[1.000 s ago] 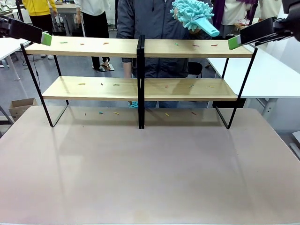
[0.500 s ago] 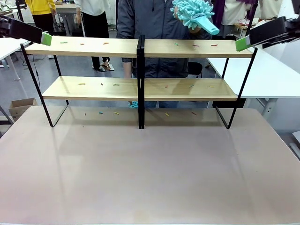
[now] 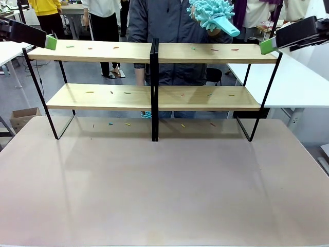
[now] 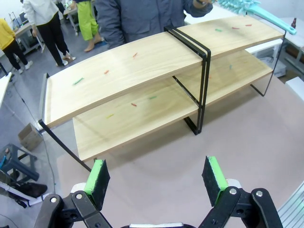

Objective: Clean the shelves.
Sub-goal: Pick up the Duster when the human hands it over.

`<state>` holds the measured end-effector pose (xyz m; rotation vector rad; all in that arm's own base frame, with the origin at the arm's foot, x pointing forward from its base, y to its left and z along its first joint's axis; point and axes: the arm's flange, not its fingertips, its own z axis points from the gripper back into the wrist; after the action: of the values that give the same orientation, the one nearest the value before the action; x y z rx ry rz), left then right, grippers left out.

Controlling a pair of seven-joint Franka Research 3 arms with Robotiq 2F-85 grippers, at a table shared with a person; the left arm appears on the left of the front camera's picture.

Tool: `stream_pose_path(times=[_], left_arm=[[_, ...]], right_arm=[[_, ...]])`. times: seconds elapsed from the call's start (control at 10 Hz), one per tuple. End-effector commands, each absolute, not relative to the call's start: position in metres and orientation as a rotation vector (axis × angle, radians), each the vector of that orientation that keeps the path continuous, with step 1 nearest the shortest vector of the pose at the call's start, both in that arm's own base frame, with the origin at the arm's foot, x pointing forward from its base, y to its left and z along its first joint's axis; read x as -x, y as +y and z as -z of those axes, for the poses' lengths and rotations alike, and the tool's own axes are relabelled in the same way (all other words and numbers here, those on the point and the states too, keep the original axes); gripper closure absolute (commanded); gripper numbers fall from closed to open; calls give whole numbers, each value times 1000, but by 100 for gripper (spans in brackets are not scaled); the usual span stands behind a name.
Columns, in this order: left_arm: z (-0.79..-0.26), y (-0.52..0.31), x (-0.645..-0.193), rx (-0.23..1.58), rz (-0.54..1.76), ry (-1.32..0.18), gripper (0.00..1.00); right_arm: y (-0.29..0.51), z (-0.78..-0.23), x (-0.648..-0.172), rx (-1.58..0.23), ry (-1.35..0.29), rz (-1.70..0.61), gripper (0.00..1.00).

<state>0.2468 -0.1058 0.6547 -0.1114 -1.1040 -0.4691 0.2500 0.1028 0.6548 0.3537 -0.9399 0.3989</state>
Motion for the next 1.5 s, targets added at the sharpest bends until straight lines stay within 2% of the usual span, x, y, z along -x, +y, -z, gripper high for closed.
stream_pose_path(times=[0.0, 0.2, 0.3, 0.5, 0.6, 0.7, 0.8, 0.9, 1.0, 1.1, 1.2, 1.4], left_arm=[[-655, -106, -247, 113, 468, -1113, 0], [-655, -106, -247, 113, 468, -1113, 0], [-655, -106, -247, 113, 468, -1113, 0], [-655, -106, -247, 113, 468, -1113, 0], [-655, -106, -247, 113, 468, -1113, 0], [-655, -106, -247, 113, 468, -1113, 0], [-655, -106, -247, 113, 468, -1113, 0], [-655, -106, -247, 113, 468, -1113, 0], [-655, -106, -247, 113, 468, -1113, 0], [-655, -106, -247, 113, 468, -1113, 0], [-655, -106, -247, 113, 468, -1113, 0], [-655, -106, -247, 113, 468, -1113, 0]], right_arm=[[102, -654, -252, -356, -937, -396, 0], [103, -655, -250, -354, -940, -399, 0], [100, -663, -272, -476, -888, -331, 0], [77, -703, -345, -909, -584, 42, 0], [62, -716, -381, -1143, -372, 260, 0], [47, -717, -404, -1243, -323, 471, 0], [67, -687, -339, -761, -723, -145, 0], [67, -687, -339, -761, -723, -145, 0], [48, -702, -388, -886, -641, -54, 0], [35, -691, -426, -878, -540, 31, 0], [29, -676, -483, -997, -410, 56, 0], [40, -646, -545, -1118, -256, -9, 0]])
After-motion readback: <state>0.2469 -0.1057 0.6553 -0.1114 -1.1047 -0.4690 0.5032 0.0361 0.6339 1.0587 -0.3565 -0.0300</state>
